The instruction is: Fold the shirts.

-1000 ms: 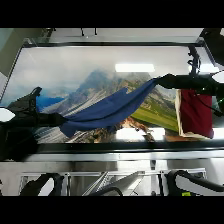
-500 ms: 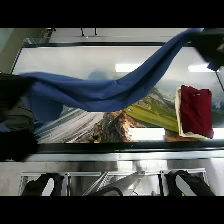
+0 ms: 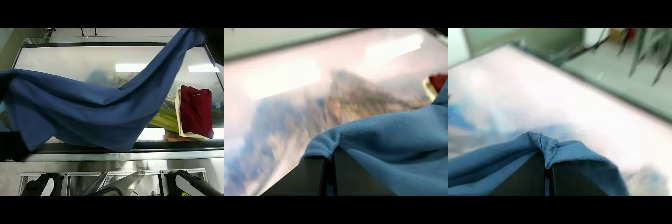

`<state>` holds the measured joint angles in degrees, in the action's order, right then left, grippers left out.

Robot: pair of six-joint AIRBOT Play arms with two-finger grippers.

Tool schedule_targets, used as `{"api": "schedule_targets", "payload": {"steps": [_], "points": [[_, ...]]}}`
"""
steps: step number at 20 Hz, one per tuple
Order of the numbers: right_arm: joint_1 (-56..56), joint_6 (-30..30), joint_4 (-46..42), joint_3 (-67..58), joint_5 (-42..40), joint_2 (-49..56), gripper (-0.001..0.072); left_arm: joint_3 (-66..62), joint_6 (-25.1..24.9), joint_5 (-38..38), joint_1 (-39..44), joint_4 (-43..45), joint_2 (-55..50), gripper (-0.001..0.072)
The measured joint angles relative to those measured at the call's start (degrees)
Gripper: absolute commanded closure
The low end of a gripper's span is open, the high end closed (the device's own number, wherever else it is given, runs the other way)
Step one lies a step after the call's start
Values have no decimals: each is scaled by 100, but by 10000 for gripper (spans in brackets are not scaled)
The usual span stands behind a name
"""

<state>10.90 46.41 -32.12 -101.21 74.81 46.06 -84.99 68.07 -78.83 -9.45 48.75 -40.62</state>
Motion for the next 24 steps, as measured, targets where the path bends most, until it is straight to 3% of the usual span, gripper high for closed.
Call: {"api": "schedule_targets", "payload": {"steps": [2,6,8,10,12,19,20,21,22,24], "points": [[-229,26,116,367,256,734,689,776,-197,63,17,-269,-382,689],[-640,44,186,1255,205,2317,682,2365,-767,968,258,-616,-1456,689],[-728,72,243,1528,96,3130,539,2892,-1010,1482,407,-684,-2096,689],[-732,184,461,1670,63,3762,536,3128,-1176,1792,501,-745,-2710,689],[-667,225,688,1735,136,4046,420,3134,-1270,1893,546,-767,-3222,689],[-487,651,752,2505,997,3351,416,2339,-1379,1464,592,-787,-4266,689],[-601,699,702,2905,986,3091,392,2251,-1397,1408,592,-787,-4328,689],[-750,734,660,3344,885,2830,282,2190,-1394,1362,586,-787,-4365,688],[-942,772,625,3847,678,2555,241,2144,-1394,1322,575,-787,-4393,689],[-1397,868,568,4791,59,2107,240,2090,-1397,1281,520,-774,-4428,689]]}}
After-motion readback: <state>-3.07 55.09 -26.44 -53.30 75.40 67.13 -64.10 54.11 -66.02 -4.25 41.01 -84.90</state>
